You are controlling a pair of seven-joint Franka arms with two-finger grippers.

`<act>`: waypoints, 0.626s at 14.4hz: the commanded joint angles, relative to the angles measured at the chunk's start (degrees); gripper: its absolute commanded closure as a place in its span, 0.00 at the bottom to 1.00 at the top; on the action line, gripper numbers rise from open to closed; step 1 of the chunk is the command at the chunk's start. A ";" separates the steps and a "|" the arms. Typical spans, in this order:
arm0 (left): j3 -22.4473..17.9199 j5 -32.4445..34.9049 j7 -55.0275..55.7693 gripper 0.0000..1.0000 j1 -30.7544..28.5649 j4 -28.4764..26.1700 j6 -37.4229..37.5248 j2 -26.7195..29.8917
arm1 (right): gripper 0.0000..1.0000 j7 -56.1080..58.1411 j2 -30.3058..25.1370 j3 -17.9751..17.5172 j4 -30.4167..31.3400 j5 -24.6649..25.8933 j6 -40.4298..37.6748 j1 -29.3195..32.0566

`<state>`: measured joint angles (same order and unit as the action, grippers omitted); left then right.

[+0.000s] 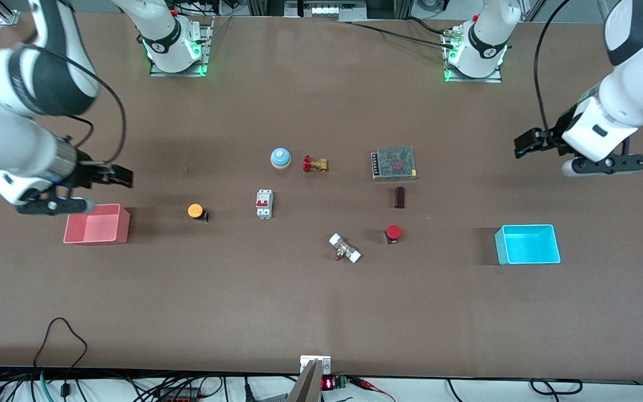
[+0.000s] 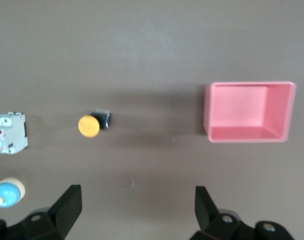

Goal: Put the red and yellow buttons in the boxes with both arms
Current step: 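Move the right gripper toward the yellow button while the left gripper moves too, then lower the right gripper onto the yellow button while the left gripper reaches the red button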

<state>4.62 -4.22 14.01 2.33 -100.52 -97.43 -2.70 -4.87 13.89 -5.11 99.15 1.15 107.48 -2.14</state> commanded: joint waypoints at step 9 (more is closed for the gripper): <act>-1.11 -0.26 12.71 0.00 14.18 29.42 -13.11 -36.66 | 0.00 -10.60 7.72 -0.43 8.07 -0.53 18.11 -5.06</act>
<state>4.69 -4.91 25.86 14.28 -75.29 -108.19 -35.64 -14.00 21.26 -5.68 105.81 1.05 123.47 -6.44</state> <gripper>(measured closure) 0.000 0.000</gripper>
